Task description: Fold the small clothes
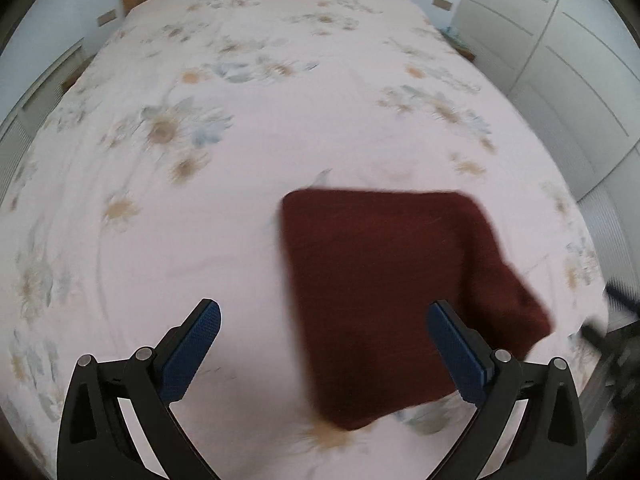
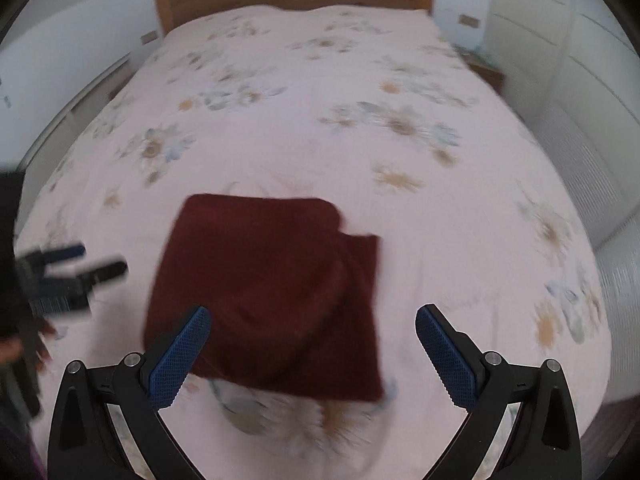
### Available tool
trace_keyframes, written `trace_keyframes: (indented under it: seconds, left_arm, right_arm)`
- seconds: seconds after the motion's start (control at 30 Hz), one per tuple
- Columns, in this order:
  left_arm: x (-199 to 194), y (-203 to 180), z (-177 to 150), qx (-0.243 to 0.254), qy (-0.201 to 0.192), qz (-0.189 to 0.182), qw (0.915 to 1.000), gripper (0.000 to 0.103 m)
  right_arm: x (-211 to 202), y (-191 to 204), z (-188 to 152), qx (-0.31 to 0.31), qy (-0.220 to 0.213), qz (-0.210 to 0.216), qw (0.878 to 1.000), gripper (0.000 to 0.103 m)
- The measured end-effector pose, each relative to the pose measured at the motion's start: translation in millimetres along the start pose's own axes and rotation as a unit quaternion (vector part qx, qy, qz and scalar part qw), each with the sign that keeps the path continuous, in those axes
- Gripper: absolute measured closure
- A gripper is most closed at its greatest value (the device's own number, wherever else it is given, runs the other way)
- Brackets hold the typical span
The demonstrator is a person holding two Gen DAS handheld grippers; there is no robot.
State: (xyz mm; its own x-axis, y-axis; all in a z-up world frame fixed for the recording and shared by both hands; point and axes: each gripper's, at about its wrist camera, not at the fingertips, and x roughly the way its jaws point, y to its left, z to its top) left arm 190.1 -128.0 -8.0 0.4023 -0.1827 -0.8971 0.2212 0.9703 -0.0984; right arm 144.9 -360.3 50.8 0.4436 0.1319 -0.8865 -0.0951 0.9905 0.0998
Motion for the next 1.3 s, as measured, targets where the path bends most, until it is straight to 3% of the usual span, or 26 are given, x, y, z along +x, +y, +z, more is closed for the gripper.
trace_keyframes:
  seconds: [0.07, 0.17, 0.27, 0.4, 0.57, 0.67, 0.93, 1.3]
  left_arm:
    - [-1.8, 13.6, -12.0, -0.012, -0.003, -0.001, 0.9999, 0.001]
    - [-5.7, 29.7, -28.3, -0.029, -0.009, -0.003, 0.9995, 0.001]
    - [-6.7, 38.4, -39.0, -0.028, 0.006, -0.017, 0.9994, 0.001]
    - [-4.2, 42.9, -46.9, -0.036, 0.01, -0.025, 0.999, 0.001]
    - [2.0, 41.1, -51.8, -0.036, 0.017, -0.031, 0.9987, 0.001]
    - [4.8, 38.9, -53.8, -0.036, 0.02, -0.031, 0.9987, 0.001]
    - [3.0, 29.6, -53.4, -0.022, 0.015, -0.036, 0.999, 0.001]
    - [13.4, 14.5, -54.8, -0.011, 0.029, -0.047, 0.9984, 0.001]
  right_arm:
    - [19.3, 12.3, 16.4, -0.009, 0.029, 0.016, 0.999, 0.009]
    - [59.8, 23.9, 26.6, -0.008, 0.087, 0.032, 0.996, 0.014]
    - [92.3, 25.9, 17.8, -0.006, 0.134, 0.015, 0.991, 0.028]
    - [114.6, 9.7, -8.6, 0.017, 0.169, 0.017, 0.985, 0.033]
    - [118.0, -14.1, -28.2, 0.059, 0.17, 0.065, 0.981, 0.066]
    - [106.5, -21.1, -28.5, 0.061, 0.149, 0.074, 0.984, 0.077]
    - [64.8, -49.6, -25.8, 0.073, 0.1, 0.074, 0.99, 0.081]
    - [96.5, -73.9, -71.3, 0.079, 0.139, 0.031, 0.987, 0.08]
